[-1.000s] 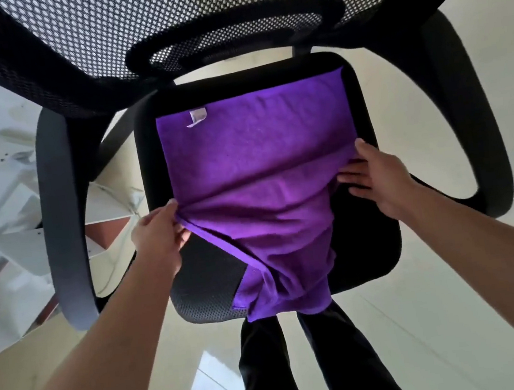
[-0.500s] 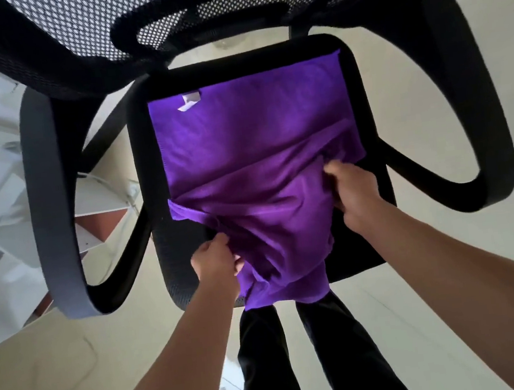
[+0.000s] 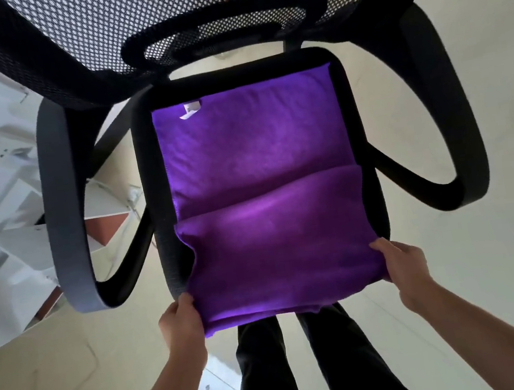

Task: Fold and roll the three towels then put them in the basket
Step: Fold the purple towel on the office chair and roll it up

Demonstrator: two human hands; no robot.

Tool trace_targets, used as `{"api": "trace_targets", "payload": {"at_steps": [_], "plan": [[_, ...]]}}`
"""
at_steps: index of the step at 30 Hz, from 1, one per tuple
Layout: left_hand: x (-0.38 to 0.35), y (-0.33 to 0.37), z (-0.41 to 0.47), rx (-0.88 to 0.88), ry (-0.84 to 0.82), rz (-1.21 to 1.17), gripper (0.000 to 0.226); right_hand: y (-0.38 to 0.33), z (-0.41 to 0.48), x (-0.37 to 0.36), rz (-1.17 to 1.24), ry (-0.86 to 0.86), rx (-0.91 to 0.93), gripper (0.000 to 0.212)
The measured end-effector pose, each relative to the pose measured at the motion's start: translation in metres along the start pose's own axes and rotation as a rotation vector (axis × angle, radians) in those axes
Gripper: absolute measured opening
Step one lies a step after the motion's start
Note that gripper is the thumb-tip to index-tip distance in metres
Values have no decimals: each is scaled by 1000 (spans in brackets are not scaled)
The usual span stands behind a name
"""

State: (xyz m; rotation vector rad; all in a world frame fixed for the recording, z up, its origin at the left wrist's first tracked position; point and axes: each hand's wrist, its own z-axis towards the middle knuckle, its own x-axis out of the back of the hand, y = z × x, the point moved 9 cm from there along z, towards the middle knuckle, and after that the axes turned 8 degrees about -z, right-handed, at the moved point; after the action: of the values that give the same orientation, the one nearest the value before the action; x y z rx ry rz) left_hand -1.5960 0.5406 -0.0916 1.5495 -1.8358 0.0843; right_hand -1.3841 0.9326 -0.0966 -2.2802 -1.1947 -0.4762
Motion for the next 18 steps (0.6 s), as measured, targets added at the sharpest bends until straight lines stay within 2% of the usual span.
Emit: {"api": "trace_targets", "payload": {"at_steps": [2,5,7,10,12,14,16,18], "plan": [[6,13,-6,-90,23,-14,34,-17,-6,3,32,10,79,33],[3,54,-12,-235,-1,-65,30,-65,-9,3,127,25,161,40],[-5,86,-13,-273,-25,-140,22,-104,-6,-4,207,-11,200,28],[-30,133,-8,-241,-113,-276,20,-165,3,-20,210,-62,297,25],[-51,160,3,-210,-175,-292,20,-194,12,-30,177,-76,320,25],[-70,178,14,-179,-233,-299,12,-210,20,-42,118,-152,315,17],[-75,186,28,-163,-202,-367,5,-213,23,-52,56,-243,311,14],[-66,179,35,-185,-122,-355,10,-205,25,-41,44,-158,327,15]]}}
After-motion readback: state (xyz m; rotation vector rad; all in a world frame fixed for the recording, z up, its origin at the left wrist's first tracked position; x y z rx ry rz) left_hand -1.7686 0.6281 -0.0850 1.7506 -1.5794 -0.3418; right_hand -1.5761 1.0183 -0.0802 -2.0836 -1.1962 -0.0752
